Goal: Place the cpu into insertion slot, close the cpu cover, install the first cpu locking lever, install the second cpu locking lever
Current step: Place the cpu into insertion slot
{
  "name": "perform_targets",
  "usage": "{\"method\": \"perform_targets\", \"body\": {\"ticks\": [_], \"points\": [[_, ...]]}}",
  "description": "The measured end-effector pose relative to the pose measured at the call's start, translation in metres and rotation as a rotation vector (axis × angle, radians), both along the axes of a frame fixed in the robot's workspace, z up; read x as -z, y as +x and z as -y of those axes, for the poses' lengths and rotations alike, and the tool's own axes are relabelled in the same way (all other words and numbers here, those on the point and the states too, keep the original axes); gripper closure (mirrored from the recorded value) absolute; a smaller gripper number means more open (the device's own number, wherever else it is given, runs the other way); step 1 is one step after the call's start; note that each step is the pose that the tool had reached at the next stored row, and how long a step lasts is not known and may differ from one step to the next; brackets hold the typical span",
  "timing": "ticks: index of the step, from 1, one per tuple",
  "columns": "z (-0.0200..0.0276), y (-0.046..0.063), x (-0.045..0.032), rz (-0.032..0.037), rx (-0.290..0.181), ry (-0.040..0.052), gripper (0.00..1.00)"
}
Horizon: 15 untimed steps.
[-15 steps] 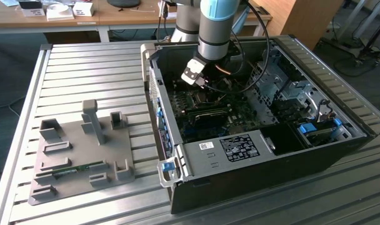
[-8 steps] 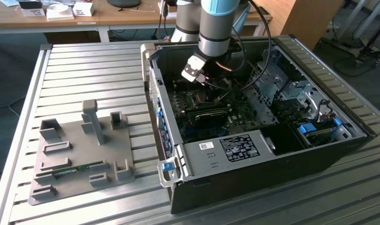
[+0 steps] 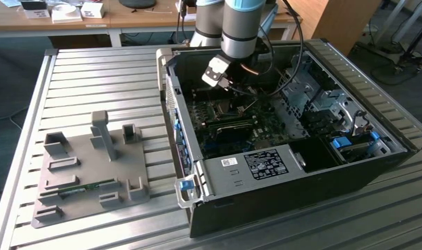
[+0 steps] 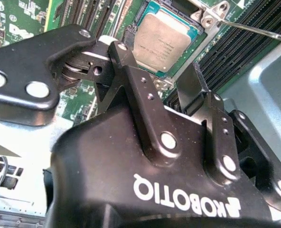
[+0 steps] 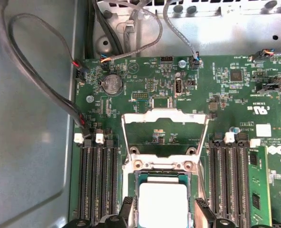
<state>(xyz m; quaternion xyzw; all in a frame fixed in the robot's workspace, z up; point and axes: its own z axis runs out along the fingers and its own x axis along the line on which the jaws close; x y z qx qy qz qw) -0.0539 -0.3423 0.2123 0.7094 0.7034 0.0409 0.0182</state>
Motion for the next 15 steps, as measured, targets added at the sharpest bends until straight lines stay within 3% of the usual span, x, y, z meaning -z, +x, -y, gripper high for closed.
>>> {"method": "perform_targets", "body": {"ticks": [15], "points": [[0.0000,0.0000,-0.0001,0.0000,0.001,0.0000,0.40]]}}
